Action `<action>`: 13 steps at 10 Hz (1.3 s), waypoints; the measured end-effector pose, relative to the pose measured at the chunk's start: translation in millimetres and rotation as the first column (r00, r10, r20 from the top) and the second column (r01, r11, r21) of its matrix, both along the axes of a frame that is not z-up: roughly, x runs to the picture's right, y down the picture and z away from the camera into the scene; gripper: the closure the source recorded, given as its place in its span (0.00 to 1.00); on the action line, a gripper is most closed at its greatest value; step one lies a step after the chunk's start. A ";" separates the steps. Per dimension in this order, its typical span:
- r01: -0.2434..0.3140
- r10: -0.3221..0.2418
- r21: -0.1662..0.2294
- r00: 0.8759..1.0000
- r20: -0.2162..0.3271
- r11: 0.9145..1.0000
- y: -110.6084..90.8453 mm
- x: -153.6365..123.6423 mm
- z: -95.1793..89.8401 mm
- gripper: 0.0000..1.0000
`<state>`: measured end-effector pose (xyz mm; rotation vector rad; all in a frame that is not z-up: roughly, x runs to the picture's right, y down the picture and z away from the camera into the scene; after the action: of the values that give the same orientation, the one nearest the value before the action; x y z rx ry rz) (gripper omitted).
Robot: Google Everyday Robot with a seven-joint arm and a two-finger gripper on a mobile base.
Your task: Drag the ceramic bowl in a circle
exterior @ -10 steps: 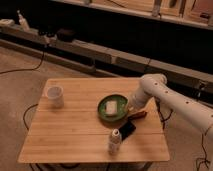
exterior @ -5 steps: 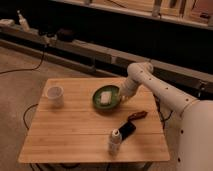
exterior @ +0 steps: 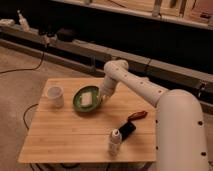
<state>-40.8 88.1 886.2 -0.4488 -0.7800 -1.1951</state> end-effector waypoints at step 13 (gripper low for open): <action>0.157 -0.152 -0.017 0.974 0.167 0.987 113.9 84.8 -78.2 0.88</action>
<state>44.0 201.9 808.0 -0.4455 -0.9193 -1.3803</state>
